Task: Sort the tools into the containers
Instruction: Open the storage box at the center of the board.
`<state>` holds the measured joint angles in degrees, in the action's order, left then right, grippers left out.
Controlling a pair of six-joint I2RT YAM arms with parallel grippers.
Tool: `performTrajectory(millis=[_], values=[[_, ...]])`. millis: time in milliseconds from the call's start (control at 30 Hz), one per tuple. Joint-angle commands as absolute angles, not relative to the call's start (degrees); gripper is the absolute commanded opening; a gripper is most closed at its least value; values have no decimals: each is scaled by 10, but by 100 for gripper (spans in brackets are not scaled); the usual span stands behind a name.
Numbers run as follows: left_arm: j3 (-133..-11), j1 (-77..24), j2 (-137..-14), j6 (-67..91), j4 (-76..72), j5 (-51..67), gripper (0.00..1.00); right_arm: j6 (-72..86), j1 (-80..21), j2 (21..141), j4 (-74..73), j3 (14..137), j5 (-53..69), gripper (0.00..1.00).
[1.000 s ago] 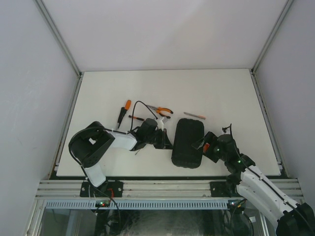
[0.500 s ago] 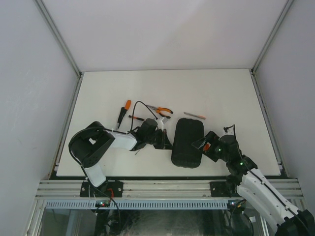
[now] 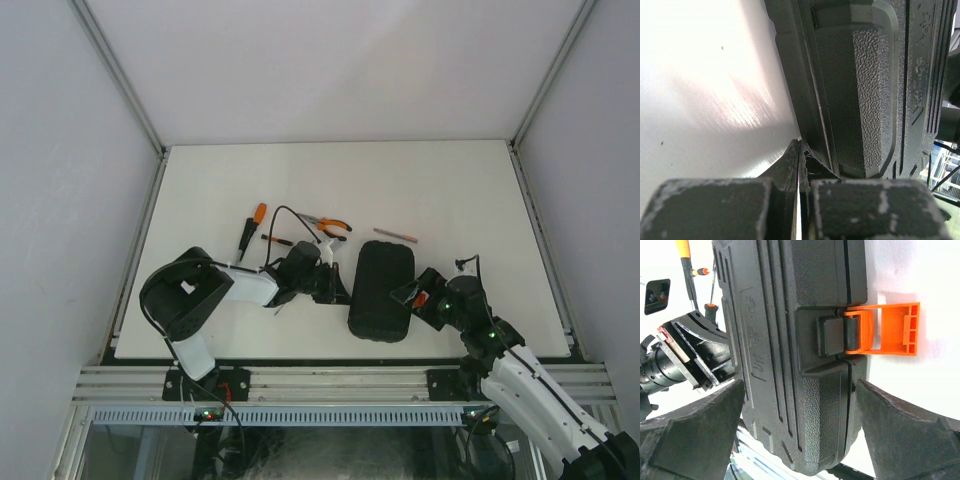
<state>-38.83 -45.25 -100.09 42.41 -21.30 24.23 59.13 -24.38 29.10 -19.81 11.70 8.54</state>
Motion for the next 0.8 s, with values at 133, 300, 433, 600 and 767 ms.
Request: performTrajectory(millis=[133,300,433,600,767], values=[[-419,-459,-1001,419,-227,255,0,593,-243,281,-182,141,98,91],[-419,-459,-1001,419,-227,255,0,593,-243,278,-183,144,98,91],[-418,-459,-1000,419,-227,255,0,589,-245,278,-188,148,99,91],[-417,-460,-1000,420,-227,255,0,586,-245,277,-190,151,103,91],[-417,-460,-999,420,-227,254,0,585,-245,274,-193,153,103,91]])
